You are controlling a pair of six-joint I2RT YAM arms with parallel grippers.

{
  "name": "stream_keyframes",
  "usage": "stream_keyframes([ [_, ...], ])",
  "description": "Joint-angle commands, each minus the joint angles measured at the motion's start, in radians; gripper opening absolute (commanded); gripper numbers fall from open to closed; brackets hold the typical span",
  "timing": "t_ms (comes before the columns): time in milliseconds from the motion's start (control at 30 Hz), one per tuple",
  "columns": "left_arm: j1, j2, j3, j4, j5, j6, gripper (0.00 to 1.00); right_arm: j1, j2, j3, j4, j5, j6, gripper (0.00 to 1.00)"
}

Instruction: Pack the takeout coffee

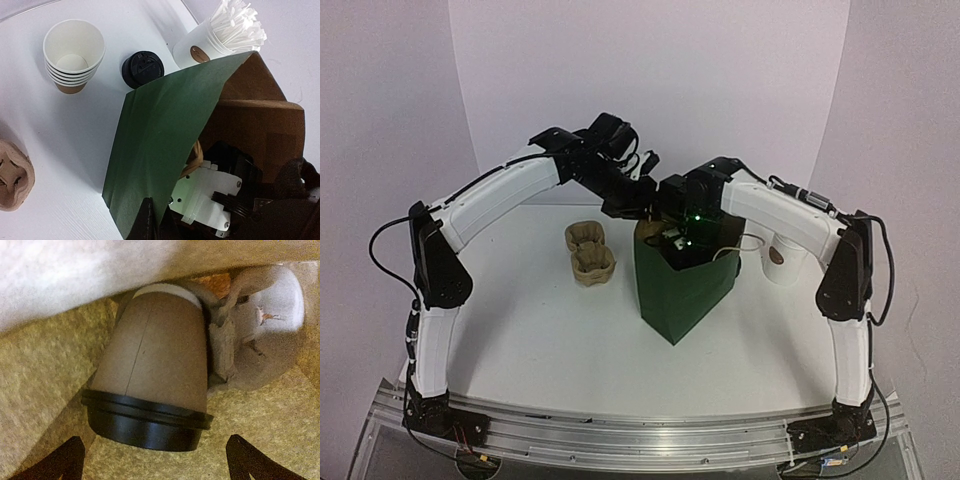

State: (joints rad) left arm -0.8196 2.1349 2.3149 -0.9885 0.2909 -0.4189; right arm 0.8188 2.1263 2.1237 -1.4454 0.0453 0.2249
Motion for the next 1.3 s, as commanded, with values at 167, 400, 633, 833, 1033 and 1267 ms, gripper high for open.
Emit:
stream_keyframes([
  [167, 0.037, -0.046, -0.175, 0.074, 0.108, 0.002, 0.0, 0.029, -0.17, -0.036, 0.001, -0.029, 0.0, 0.98],
  [400, 0.037, -0.047, -0.17, 0.074, 0.106, 0.001, 0.0, 0.029, -0.169, -0.038, 0.007, -0.036, 0.007, 0.98],
  [633, 0.04, -0.062, -0.143, 0.07, 0.084, -0.001, 0.0, 0.029, -0.177, -0.019, 0.008, -0.018, 0.01, 0.98],
  [833, 0.039, -0.055, -0.094, 0.042, 0.075, 0.003, 0.0, 0.029, -0.186, 0.048, 0.02, 0.007, 0.022, 0.98],
  [1033, 0.039, -0.053, -0.056, 0.02, 0.067, 0.003, 0.0, 0.029, -0.194, 0.071, 0.03, 0.032, 0.031, 0.98],
  [1267, 0.04, -0.046, -0.03, -0.018, 0.058, 0.008, 0.0, 0.029, -0.193, 0.077, 0.057, 0.012, 0.04, 0.98],
])
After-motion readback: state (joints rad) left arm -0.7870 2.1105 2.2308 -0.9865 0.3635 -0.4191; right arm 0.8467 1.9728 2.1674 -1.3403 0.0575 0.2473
